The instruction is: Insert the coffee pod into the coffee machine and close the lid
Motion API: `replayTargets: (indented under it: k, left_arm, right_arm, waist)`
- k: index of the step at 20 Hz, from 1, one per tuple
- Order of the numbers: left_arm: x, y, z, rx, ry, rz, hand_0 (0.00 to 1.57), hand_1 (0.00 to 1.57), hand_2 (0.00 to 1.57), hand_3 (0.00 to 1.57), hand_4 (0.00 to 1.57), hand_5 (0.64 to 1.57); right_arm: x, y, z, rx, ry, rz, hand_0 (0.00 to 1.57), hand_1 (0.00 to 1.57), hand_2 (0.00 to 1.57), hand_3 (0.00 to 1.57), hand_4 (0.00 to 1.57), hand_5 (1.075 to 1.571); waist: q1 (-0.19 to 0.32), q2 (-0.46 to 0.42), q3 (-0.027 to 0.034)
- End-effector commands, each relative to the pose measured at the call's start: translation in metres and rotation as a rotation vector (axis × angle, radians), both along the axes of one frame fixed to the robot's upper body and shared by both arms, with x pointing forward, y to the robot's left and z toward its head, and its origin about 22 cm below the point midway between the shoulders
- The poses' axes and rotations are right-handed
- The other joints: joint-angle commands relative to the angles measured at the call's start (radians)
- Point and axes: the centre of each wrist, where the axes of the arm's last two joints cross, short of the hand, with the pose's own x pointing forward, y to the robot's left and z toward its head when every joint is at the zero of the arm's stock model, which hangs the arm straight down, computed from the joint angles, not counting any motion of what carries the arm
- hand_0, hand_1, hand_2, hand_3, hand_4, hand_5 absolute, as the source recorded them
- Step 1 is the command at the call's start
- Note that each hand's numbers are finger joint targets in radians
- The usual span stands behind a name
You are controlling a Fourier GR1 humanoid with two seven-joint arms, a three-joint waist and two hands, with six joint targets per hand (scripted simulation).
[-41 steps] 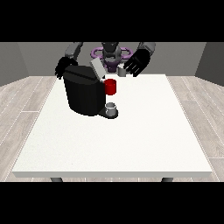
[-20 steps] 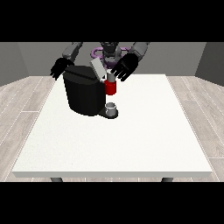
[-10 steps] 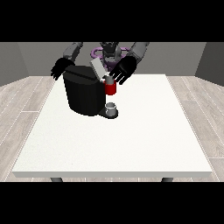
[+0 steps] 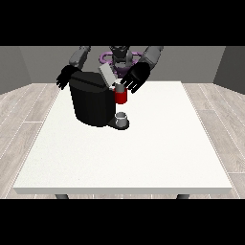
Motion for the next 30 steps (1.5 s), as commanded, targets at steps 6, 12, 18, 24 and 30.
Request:
replayTargets:
  k: [6, 12, 18, 24, 30]
  left_arm:
    - [0.000, 0.007, -0.021, -0.007, 0.026, 0.013, 1.20, 1.20, 1.23, 1.09, 0.46, 1.571]
    - [0.000, 0.014, 0.003, 0.047, 0.027, 0.013, 1.11, 1.11, 1.15, 0.98, 0.41, 1.571]
    - [-0.001, 0.010, 0.003, 0.047, 0.007, -0.001, 1.05, 1.05, 1.12, 0.96, 0.36, 1.571]
    - [-0.002, 0.015, -0.002, 0.131, 0.006, -0.032, 0.57, 0.57, 0.81, 0.64, 0.24, 1.571]
    - [0.000, 0.000, 0.002, 0.179, 0.047, -0.068, 0.00, 0.00, 0.00, 0.00, 0.00, 1.571]
  right_arm:
    - [0.001, -0.010, 0.011, -0.007, 0.003, -0.001, 0.00, 0.00, 0.00, 0.00, 0.38, 1.571]
    - [0.006, -0.004, 0.018, -0.008, 0.011, -0.023, 0.00, 0.00, 0.00, 0.00, 0.43, 1.571]
    - [0.000, -0.015, 0.003, -0.012, -0.001, -0.008, 0.00, 0.00, 0.00, 0.00, 0.46, 1.571]
    - [0.001, -0.013, 0.007, -0.003, -0.017, -0.012, 0.00, 0.00, 0.00, 0.00, 0.42, 1.571]
    - [0.010, -0.001, 0.012, -0.013, 0.011, -0.060, 0.00, 0.00, 0.00, 0.00, 0.34, 1.571]
  waist:
    - [-0.021, 0.016, -0.0012]
    - [0.000, -0.004, -0.0012]
    - [0.003, -0.004, -0.0008]
    - [-0.007, 0.022, -0.0009]
    - [0.031, -0.005, -0.0010]
